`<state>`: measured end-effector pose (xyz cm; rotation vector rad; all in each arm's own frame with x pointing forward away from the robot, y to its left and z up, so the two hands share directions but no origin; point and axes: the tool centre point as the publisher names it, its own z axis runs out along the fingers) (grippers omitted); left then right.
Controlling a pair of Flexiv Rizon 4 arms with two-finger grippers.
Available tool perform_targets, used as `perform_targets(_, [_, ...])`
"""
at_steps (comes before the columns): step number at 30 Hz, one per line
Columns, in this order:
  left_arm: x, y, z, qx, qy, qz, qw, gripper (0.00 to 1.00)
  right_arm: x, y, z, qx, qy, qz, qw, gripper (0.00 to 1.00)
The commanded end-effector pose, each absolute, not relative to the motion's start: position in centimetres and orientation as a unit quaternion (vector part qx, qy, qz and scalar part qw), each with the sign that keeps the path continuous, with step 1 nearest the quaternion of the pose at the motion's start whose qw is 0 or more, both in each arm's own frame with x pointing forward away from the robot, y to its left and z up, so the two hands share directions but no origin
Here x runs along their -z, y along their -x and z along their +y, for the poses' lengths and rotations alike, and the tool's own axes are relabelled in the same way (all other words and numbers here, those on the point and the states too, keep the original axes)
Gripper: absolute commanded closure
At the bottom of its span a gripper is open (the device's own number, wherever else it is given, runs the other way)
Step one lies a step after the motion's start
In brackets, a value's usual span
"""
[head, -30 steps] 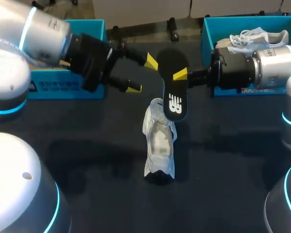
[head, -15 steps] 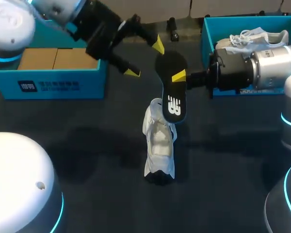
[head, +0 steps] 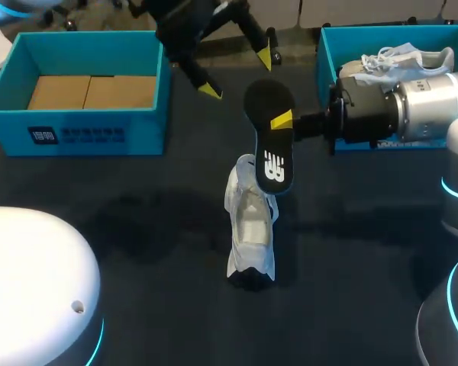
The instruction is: Take the shoe out of the shoebox, open the shoe tongue, remove and reinsert the insole, then place the shoe into the shoebox
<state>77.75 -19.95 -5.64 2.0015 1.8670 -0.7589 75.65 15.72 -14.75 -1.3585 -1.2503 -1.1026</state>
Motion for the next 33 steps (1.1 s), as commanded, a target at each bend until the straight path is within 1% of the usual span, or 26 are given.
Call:
perform_targets(1, [4.8,-78.4,-20.7,0.136,-0.734,0.664,0.03,0.0,14.9,-75.9,16.0,0.45,0.554,-0.513,0.477,1.0])
perform_targets(5, [4.2,-78.6,-21.4,0.115,-0.737,0.666,0.021,0.0,14.9,-76.0,16.0,0.451,0.553,-0.513,0.477,1.0])
perform_targets(25, [4.1,-78.6,-21.6,0.114,-0.735,0.668,0.02,0.0,14.7,-76.7,16.3,0.451,0.556,-0.513,0.473,1.0])
perform_targets(27, [3.9,-78.3,-21.9,0.111,-0.725,0.679,0.036,0.0,14.7,-76.7,16.4,0.45,0.555,-0.515,0.473,1.0])
perform_targets(28, [3.8,-78.1,-22.2,0.082,-0.716,0.692,0.045,0.0,14.6,-76.8,16.4,0.449,0.556,-0.516,0.473,1.0])
perform_targets(33, [3.7,-78.2,-22.5,0.051,-0.701,0.71,0.047,0.0,14.5,-76.8,16.4,0.445,0.558,-0.519,0.471,1.0])
